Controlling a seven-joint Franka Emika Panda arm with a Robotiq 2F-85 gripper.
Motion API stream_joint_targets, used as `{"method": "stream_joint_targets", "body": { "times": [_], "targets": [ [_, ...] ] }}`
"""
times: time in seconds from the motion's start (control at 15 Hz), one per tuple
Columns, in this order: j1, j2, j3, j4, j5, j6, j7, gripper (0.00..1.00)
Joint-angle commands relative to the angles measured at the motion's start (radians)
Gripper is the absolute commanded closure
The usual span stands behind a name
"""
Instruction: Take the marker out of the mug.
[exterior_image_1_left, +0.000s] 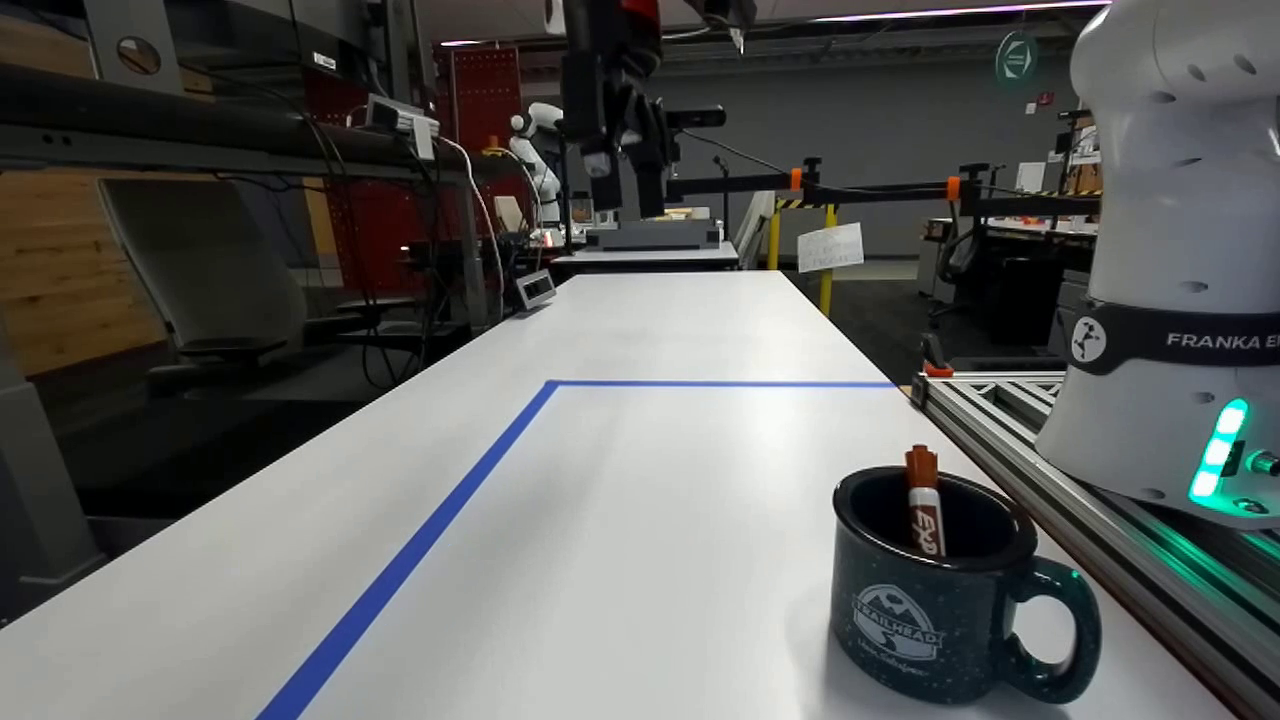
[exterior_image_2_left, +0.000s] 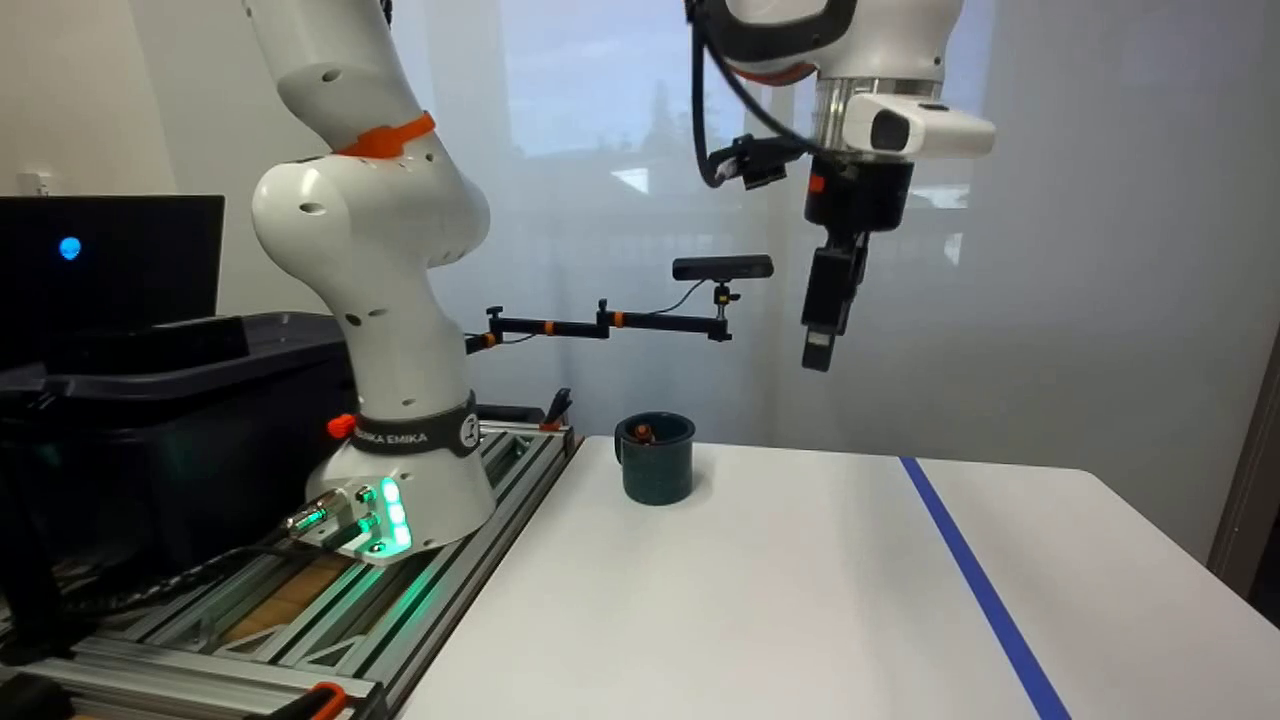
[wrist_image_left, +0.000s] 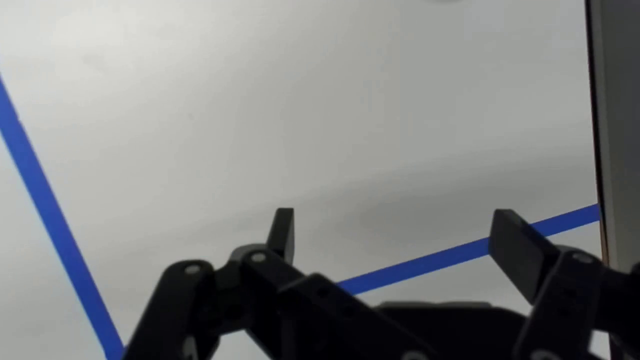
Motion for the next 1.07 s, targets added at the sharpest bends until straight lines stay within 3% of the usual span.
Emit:
{"method": "stream_joint_targets", "body": {
  "times": [0.0,0.27,0.33,0.47,0.6,0.73,1.0],
  "targets": [
    [0.024,0.018,0.024,-0.06,0.129,0.02,0.137,0.0],
    [0.046,-0.015,0.064,-0.132,0.245,-0.049,0.307,0.0],
    [0.033,0.032,0.055,-0.092,0.189,-0.021,0.233,0.0],
    [0.043,0.028,0.067,-0.112,0.216,-0.025,0.278,0.0],
    [0.011,0.083,0.089,-0.062,0.081,-0.001,0.391,0.0],
    [0.0,0.078,0.081,-0.093,0.041,-0.007,0.444,0.0],
    [0.003,0.075,0.043,-0.147,0.181,-0.069,0.464,0.0]
  ]
}}
